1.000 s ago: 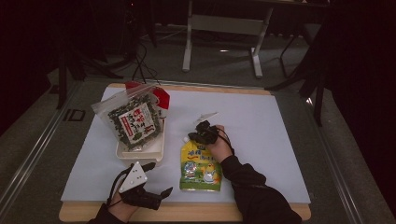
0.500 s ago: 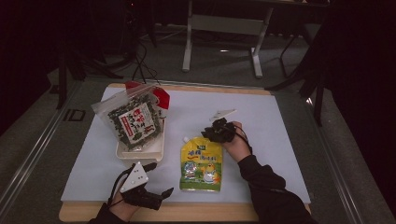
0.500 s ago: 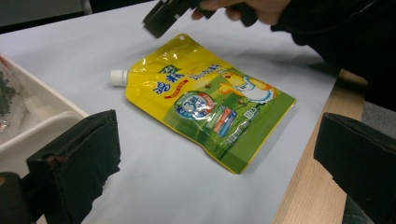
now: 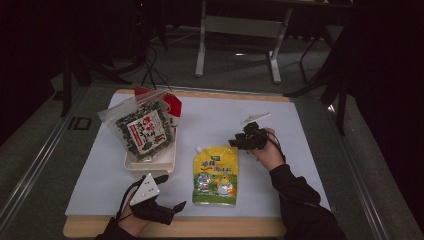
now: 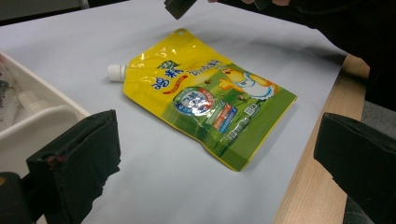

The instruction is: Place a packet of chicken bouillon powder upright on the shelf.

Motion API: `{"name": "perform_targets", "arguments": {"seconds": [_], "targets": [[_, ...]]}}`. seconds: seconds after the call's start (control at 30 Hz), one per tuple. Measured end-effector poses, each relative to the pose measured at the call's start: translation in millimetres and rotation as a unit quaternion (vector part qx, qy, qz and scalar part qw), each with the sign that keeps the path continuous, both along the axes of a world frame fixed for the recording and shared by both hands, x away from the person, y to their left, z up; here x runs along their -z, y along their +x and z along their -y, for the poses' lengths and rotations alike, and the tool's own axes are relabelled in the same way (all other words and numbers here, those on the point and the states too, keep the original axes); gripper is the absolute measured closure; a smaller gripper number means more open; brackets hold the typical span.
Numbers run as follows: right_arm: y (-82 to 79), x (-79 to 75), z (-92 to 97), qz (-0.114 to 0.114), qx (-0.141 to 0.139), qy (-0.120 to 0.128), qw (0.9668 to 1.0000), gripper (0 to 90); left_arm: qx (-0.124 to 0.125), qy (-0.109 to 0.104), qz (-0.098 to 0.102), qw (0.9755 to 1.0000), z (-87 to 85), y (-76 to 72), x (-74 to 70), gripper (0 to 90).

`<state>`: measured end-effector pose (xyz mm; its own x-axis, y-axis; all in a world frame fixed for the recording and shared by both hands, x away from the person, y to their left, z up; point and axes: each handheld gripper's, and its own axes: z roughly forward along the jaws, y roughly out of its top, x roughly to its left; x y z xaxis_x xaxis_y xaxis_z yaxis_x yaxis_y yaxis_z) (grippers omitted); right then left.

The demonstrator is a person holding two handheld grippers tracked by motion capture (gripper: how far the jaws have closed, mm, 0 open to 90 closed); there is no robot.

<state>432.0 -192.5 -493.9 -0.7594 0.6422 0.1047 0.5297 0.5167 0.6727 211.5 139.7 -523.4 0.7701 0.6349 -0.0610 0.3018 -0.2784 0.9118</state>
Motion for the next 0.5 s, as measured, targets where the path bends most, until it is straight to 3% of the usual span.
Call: {"name": "perform_targets", "arguments": {"seconds": [0.3, 0.5], "targets": [[2.9, 13.2, -3.5, -0.040, -0.015, -0.015, 0.9990, 47.5, 0.004, 0.003, -0.002, 1.0000, 1.3, 0.4, 0.9, 1.6], [8.0, 23.5, -5.2, -0.079, -0.020, -0.030, 0.9962, 45.5, 0.003, 0.003, -0.002, 1.0000, 0.7, 0.4, 0.4, 1.6]]}}
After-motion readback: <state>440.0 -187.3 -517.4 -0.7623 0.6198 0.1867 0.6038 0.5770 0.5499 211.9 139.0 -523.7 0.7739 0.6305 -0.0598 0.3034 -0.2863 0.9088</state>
